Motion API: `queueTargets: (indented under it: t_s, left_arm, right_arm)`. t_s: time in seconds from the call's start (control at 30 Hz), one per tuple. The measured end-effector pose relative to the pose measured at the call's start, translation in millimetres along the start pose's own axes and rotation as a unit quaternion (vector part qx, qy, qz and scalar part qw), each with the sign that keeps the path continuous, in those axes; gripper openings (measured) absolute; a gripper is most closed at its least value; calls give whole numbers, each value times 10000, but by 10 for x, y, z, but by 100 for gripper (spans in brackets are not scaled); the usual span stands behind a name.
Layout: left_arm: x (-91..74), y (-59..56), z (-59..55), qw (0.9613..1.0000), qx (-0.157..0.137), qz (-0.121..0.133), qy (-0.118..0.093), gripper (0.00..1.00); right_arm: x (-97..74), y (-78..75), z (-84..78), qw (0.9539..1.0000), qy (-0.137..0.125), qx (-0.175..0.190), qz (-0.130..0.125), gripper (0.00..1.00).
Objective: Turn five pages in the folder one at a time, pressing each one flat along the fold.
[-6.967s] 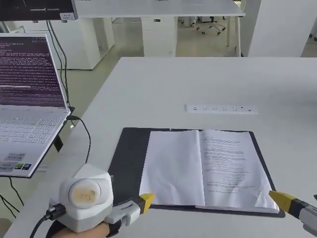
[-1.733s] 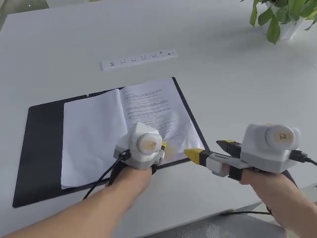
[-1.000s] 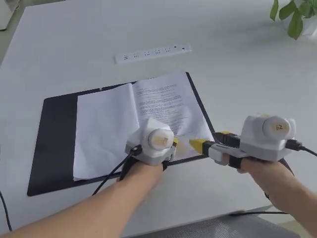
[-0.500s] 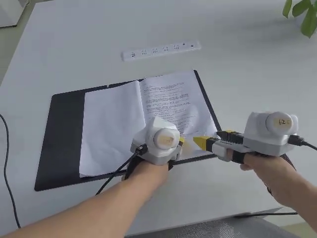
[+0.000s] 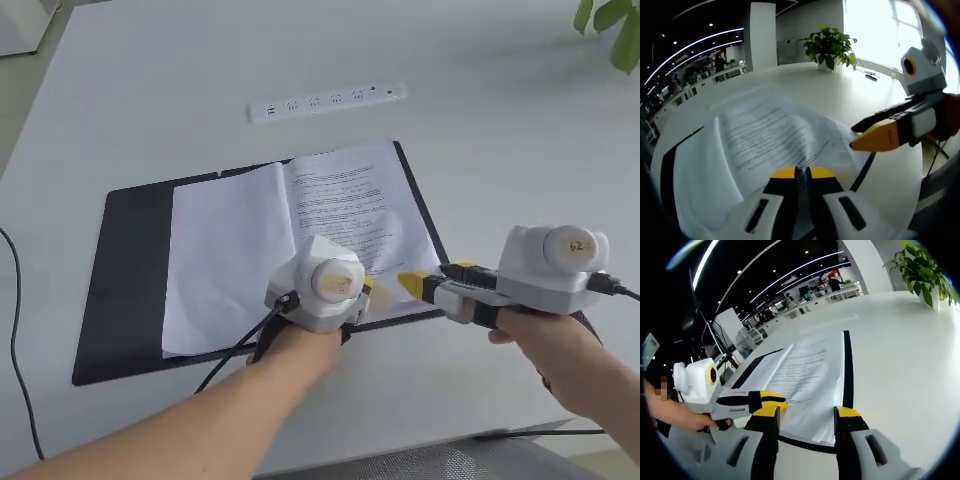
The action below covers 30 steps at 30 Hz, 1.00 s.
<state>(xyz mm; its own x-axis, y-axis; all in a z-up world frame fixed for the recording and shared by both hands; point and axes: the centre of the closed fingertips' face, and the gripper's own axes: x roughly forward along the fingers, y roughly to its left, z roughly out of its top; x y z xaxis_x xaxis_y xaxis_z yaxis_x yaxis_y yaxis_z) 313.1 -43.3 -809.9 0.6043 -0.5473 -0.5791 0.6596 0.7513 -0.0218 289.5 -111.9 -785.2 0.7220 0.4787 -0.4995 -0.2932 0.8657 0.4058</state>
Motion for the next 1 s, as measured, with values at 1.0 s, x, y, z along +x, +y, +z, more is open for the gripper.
queueTargets:
  t_s: [1.0]
  left_arm:
    - [0, 5, -14, 10000, -16, 6, -1, 6]
  right_arm:
    - [-37, -27, -24, 9995, 42, 299, -44, 14]
